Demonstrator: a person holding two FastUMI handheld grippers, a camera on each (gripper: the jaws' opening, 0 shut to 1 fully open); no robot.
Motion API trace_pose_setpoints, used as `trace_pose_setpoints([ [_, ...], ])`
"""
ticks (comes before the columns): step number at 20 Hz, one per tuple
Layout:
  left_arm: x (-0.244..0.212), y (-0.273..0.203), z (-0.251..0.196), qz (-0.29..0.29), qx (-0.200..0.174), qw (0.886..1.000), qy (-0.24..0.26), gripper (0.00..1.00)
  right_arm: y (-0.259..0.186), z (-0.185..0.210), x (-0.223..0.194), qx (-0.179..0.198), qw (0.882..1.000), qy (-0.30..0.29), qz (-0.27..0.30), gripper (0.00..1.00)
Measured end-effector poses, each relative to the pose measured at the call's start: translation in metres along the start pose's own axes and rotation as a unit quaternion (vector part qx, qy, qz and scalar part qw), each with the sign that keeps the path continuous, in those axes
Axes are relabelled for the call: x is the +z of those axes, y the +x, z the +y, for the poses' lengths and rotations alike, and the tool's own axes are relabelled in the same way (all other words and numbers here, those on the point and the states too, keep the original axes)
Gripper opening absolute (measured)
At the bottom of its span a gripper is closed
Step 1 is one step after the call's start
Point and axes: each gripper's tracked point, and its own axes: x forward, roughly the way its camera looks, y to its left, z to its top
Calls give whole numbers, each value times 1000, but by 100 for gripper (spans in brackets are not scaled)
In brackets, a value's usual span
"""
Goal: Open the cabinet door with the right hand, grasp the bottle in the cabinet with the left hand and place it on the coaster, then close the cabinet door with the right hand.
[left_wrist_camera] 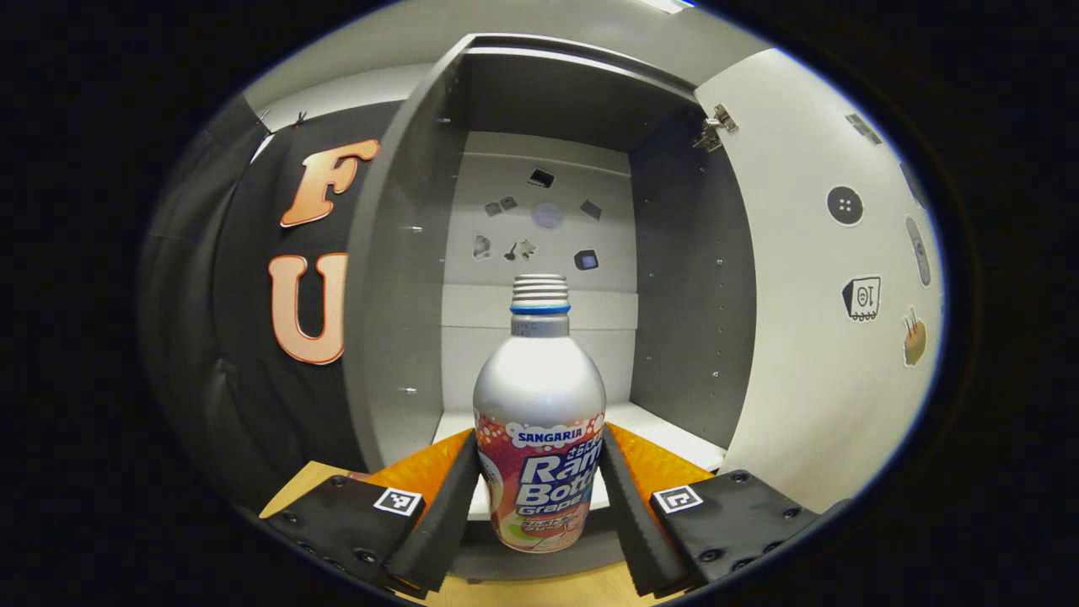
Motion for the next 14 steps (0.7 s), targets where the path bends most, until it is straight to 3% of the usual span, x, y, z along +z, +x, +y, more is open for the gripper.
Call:
trace_pose_setpoints([
  [2, -3, -20, 13, -1, 4, 1000, -4, 86, 0, -3, 1, -8, 1000, 7, -5, 61],
  [5, -8, -47, 42, -9, 20, 1000, -1, 87, -1, -6, 0, -18, 1000, 18, -19, 55],
  [7, -13, -65, 60, -14, 36, 999, 6, 85, -1, -7, -3, -18, 999, 28, -19, 59],
  [11, -37, -107, 84, -22, 60, 998, -8, 87, -4, -11, -13, -28, 996, 78, -21, 55],
  [14, -46, -132, 99, -34, 82, 996, 2, 87, -3, -12, -27, -21, 994, 110, -3, 60],
])
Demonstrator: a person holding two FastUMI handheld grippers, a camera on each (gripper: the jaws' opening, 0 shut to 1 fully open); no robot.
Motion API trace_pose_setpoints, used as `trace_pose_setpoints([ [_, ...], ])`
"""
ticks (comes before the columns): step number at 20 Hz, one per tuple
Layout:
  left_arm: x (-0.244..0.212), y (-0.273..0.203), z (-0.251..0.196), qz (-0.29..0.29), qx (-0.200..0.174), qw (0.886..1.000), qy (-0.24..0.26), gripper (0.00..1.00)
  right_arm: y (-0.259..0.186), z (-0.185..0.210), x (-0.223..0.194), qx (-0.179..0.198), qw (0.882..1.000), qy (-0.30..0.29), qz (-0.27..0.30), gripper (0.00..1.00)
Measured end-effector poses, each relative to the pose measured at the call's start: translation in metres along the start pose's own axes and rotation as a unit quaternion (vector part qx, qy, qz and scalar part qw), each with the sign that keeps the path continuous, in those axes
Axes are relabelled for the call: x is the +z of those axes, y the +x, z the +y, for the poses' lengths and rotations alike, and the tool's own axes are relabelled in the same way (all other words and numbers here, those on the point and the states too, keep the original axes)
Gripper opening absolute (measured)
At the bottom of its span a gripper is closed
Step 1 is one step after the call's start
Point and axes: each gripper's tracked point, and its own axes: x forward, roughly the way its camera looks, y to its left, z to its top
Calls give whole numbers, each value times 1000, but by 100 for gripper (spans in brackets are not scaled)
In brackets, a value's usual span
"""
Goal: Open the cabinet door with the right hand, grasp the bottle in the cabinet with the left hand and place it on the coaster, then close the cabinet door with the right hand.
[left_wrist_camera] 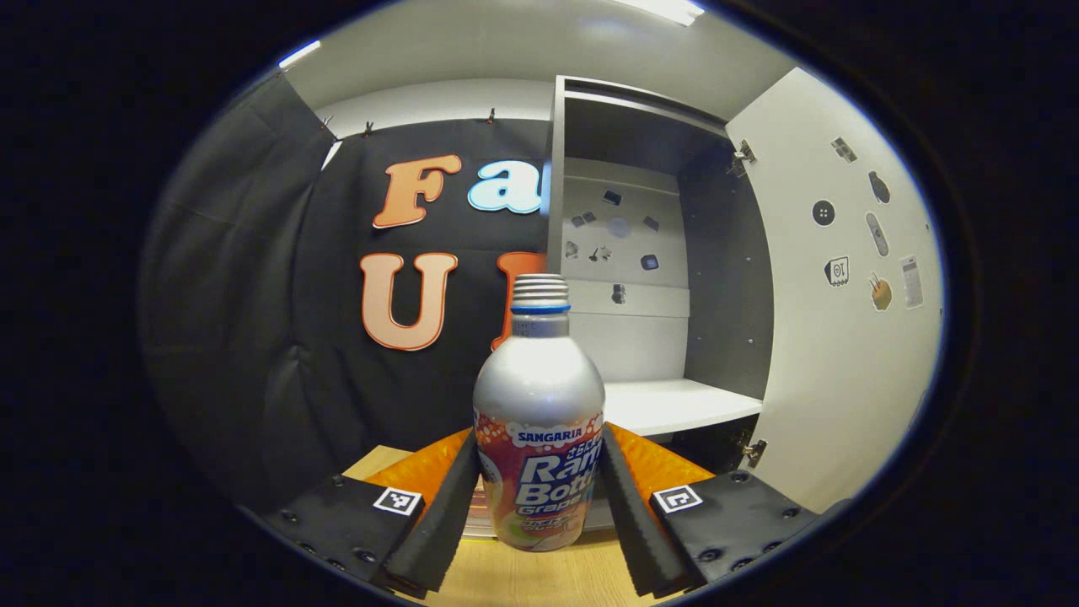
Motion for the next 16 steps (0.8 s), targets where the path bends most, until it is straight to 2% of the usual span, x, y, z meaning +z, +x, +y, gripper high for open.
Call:
trace_pose_setpoints([
  [6, -41, -34, 18, 15, 5, 1000, 13, 83, -1, -5, -9, 8, 999, 25, 32, 64],
  [7, -51, -39, 21, 20, 8, 1000, 18, 83, -4, -3, -13, 8, 999, 16, 37, 73],
  [8, -60, -42, 25, 26, 10, 999, 22, 85, -4, -3, -15, 6, 999, 3, 40, 64],
  [13, -102, -60, 37, 39, 13, 999, 30, 85, -9, -3, -14, 3, 998, -52, 44, 67],
  [16, -132, -66, 33, 43, -13, 999, 20, 84, -12, -2, -14, 14, 997, -66, 44, 68],
])
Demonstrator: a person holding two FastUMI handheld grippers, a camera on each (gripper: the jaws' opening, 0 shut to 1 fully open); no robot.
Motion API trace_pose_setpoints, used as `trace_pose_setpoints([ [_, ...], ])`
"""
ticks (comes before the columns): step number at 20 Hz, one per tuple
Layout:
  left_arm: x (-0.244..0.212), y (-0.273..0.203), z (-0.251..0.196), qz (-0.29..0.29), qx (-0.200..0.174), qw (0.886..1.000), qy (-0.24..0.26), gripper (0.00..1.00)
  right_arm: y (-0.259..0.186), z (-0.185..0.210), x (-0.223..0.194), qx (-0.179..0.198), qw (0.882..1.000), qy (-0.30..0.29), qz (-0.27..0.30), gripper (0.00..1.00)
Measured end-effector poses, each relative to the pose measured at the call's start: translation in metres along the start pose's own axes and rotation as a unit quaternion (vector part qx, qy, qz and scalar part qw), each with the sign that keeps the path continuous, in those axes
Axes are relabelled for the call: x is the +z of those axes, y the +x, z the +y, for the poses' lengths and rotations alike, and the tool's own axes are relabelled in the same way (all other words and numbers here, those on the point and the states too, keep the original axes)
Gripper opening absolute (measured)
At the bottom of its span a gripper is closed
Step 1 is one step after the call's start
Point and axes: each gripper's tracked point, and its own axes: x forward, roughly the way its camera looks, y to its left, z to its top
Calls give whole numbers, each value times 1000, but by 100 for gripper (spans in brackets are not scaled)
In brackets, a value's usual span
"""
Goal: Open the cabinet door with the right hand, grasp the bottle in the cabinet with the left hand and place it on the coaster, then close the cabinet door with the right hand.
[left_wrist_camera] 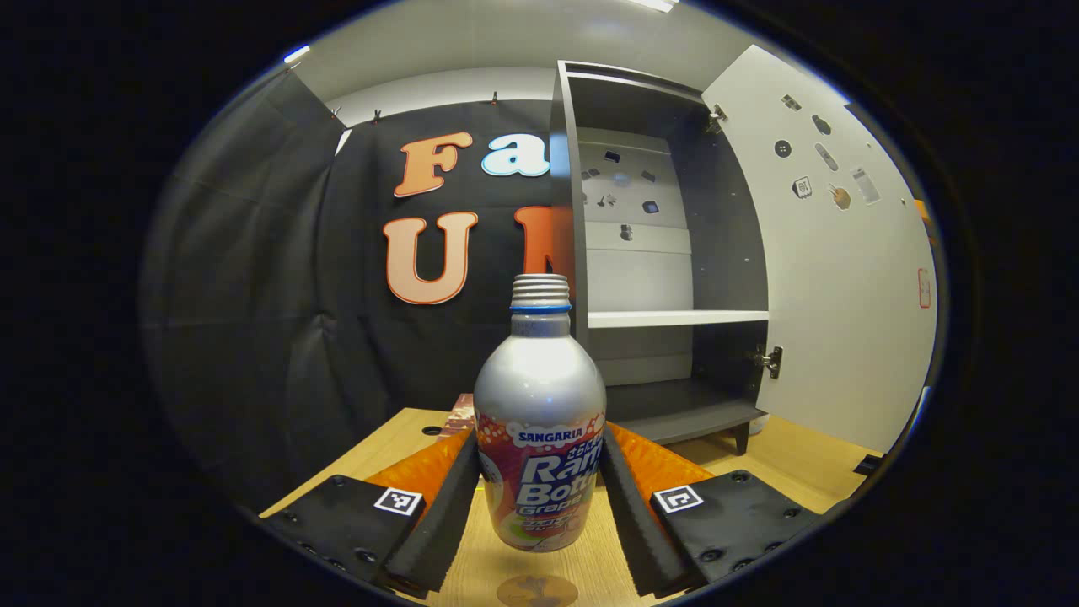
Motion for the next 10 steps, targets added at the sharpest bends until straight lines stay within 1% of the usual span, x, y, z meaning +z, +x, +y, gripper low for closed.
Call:
trace_pose_setpoints([
  [2, -17, -4, 0, -2, -10, 1000, 2, 87, 2, -3, -5, 0, 1000, -6, 6, 68],
  [4, -36, -8, 5, 5, -9, 1000, 2, 85, 5, -5, -10, -1, 1000, -14, 10, 68],
  [7, -67, -15, 7, 22, -15, 1000, -12, 85, 8, -5, -7, -1, 1000, -30, 3, 68],
  [9, -80, -18, 7, 18, -26, 999, -24, 85, 6, -5, -5, 1, 999, -40, -1, 68],
  [10, -87, -19, 9, 20, -26, 999, -29, 87, 7, -5, -6, 1, 999, -44, -2, 68],
])
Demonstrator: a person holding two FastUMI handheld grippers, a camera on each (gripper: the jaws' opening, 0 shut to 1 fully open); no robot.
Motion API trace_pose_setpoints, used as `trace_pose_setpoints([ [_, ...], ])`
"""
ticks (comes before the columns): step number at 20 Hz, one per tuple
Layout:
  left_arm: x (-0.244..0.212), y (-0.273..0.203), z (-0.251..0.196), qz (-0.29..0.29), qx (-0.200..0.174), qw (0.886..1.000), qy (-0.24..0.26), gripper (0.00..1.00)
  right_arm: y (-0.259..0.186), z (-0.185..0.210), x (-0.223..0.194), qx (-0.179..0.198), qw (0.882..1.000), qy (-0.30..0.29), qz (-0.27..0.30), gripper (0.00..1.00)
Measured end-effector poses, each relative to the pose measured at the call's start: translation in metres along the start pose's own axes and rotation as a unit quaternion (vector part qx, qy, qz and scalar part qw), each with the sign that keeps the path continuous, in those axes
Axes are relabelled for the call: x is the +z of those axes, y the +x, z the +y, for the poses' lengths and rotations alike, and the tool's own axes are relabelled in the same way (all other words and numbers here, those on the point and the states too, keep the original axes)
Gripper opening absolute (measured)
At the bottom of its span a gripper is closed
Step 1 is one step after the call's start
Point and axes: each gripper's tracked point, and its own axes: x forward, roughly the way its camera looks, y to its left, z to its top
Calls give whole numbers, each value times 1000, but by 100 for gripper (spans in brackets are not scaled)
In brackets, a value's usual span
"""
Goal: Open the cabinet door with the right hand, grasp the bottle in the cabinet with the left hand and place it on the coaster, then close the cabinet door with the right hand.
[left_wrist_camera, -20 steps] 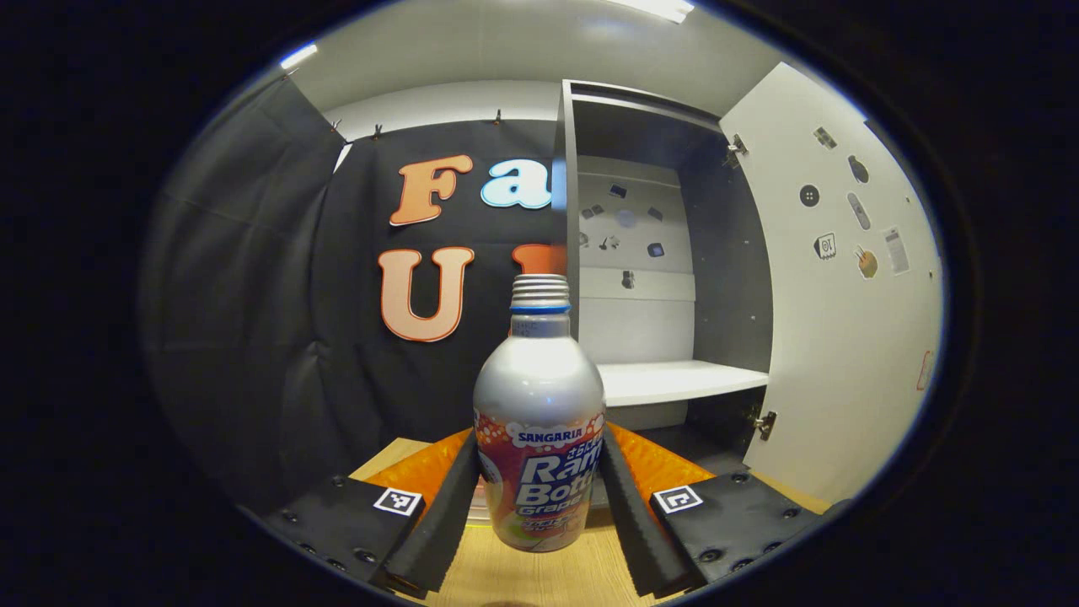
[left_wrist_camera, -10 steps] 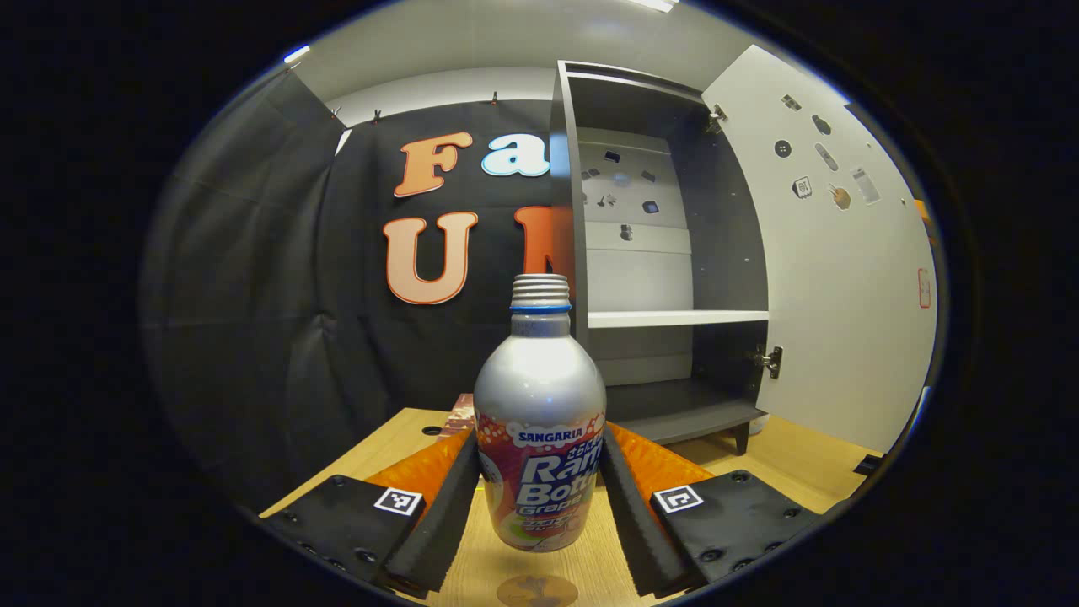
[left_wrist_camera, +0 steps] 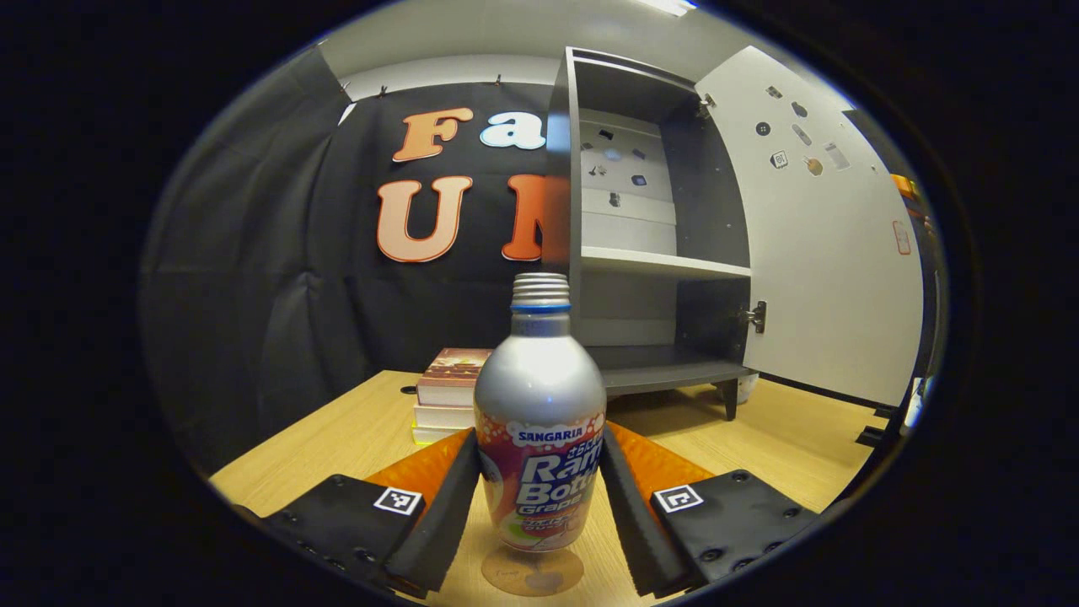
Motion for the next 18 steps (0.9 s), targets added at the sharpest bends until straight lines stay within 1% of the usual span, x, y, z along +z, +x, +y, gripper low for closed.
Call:
trace_pose_setpoints([
  [2, -12, -3, 6, 3, 4, 1000, -7, 85, 1, -1, 0, 0, 1000, -4, 1, 68],
  [5, -20, -8, 9, 2, 4, 1000, -12, 85, 1, -2, 2, -1, 1000, -7, 6, 69],
  [8, -31, -11, 5, 6, -5, 1000, -8, 85, 1, -5, 4, -3, 1000, -17, 6, 70],
  [9, -38, -14, 2, 10, -11, 1000, -4, 85, 2, -8, 6, -4, 1000, -20, 4, 77],
  [10, -43, -15, 0, 15, -13, 1000, 3, 85, 1, -11, 10, -6, 1000, -18, 1, 77],
  [11, -47, -15, 0, 18, -14, 1000, 10, 85, 0, -12, 16, -5, 1000, -12, -2, 74],
  [14, -58, -18, 7, 28, -5, 1000, 11, 85, 1, -12, 23, -2, 1000, -6, -6, 74],
  [17, -56, -22, 9, 16, -3, 1000, -3, 86, 1, -13, 30, -6, 1000, -18, -13, 74],
  [18, -55, -24, 8, 13, -4, 1000, -3, 88, 2, -13, 33, -7, 1000, -19, -16, 75],
])
